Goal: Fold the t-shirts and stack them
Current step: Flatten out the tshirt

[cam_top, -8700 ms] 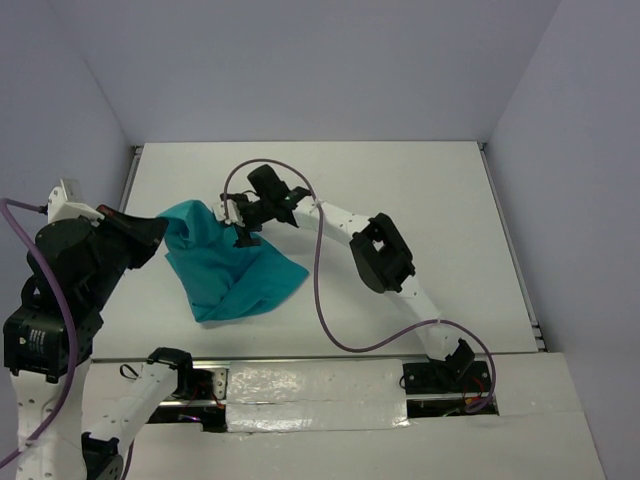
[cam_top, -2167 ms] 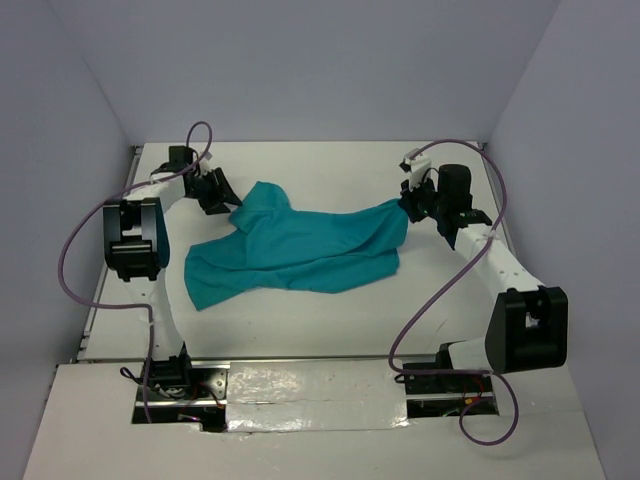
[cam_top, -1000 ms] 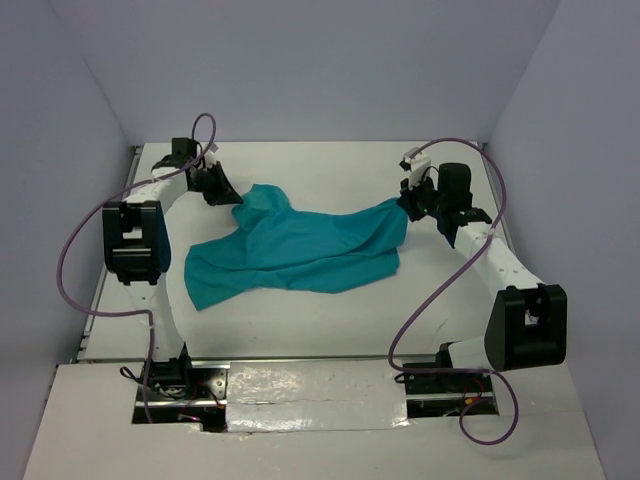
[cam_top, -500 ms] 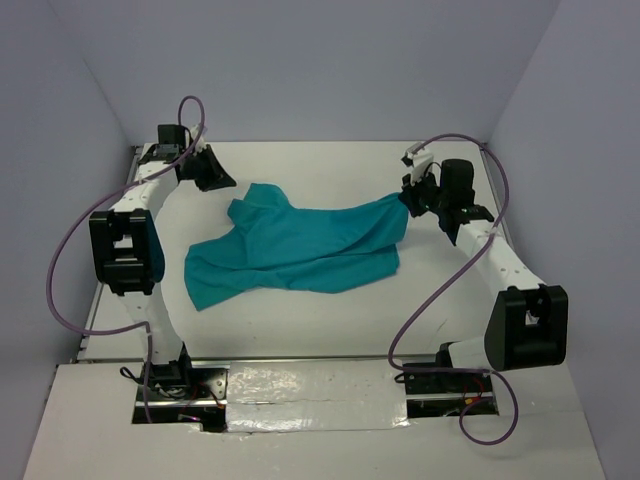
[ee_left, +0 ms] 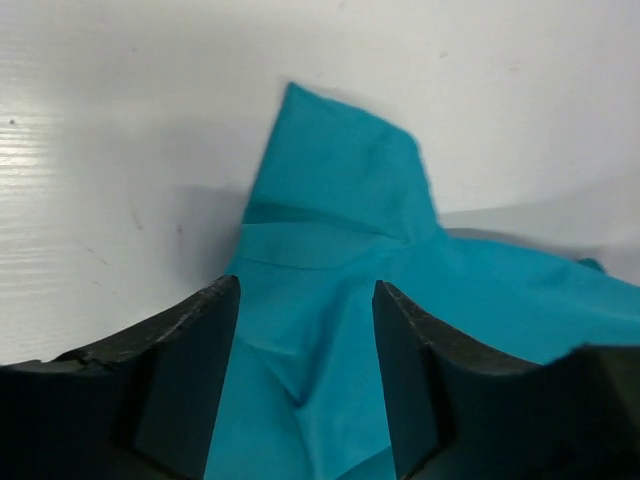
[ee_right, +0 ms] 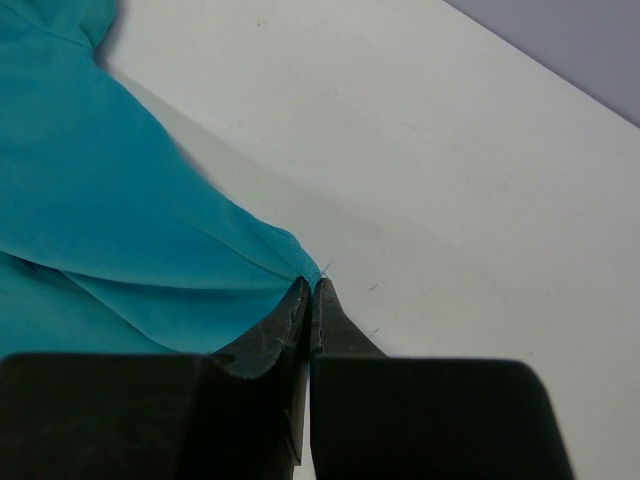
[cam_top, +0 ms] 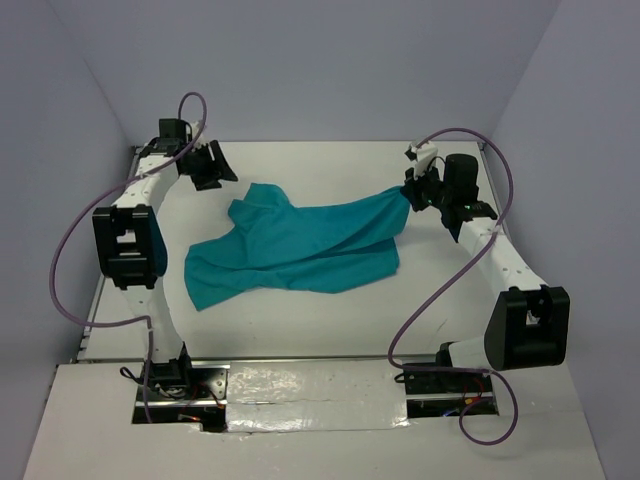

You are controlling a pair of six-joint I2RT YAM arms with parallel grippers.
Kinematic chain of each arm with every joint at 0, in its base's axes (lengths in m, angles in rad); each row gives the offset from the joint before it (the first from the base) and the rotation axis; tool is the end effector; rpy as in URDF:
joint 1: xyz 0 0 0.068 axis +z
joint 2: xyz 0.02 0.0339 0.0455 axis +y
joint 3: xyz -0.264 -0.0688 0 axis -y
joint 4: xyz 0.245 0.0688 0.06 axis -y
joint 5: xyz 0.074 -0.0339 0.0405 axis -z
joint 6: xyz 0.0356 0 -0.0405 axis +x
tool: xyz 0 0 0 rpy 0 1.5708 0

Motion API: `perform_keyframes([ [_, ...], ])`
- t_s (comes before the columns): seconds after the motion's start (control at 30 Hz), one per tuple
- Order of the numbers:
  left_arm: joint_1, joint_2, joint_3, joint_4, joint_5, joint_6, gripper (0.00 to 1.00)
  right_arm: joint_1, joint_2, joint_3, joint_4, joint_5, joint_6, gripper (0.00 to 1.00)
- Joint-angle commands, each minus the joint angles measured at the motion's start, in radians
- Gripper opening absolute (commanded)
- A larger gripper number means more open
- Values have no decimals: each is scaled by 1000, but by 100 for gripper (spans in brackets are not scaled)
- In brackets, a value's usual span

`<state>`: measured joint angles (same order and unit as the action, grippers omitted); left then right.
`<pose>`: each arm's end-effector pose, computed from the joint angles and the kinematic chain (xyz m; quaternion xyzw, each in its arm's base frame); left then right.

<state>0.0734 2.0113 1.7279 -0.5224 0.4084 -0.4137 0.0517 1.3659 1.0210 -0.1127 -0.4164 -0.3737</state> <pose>0.4582 0.0195 0.2644 -0.1456 0.8999 -0.2473 0.3283 0.3116 0.0305 0.2985 -0.2821 0.7889 0.0904 0.5383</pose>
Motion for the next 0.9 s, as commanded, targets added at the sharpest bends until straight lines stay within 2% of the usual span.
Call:
perform_keyframes([
  [0.0, 6, 84, 50, -67, -43, 72, 69, -7, 4, 2, 39, -16, 10, 0],
  [0.23, 5, 190, 101, -62, 10, 101, 70, -7, 6, 7, 39, -15, 7, 0],
  [0.43, 5, 245, 140, -53, 127, 98, 70, -6, 7, 11, 33, -10, -1, 0],
  [0.63, 5, 276, 148, -99, 167, 127, 64, -7, 4, 5, 36, -9, 4, 0],
  [0.73, 5, 264, 113, -77, 191, 127, 55, -6, 6, 4, 36, -9, 2, 0],
  [0.77, 5, 262, 104, -74, 196, 119, 48, -7, 6, 7, 36, -9, 4, 0],
  [0.83, 5, 262, 102, -74, 210, 116, 40, -7, 4, 8, 36, -9, 2, 0],
  [0.87, 5, 261, 101, -76, 211, 112, 33, -7, 4, 8, 36, -10, 2, 0],
])
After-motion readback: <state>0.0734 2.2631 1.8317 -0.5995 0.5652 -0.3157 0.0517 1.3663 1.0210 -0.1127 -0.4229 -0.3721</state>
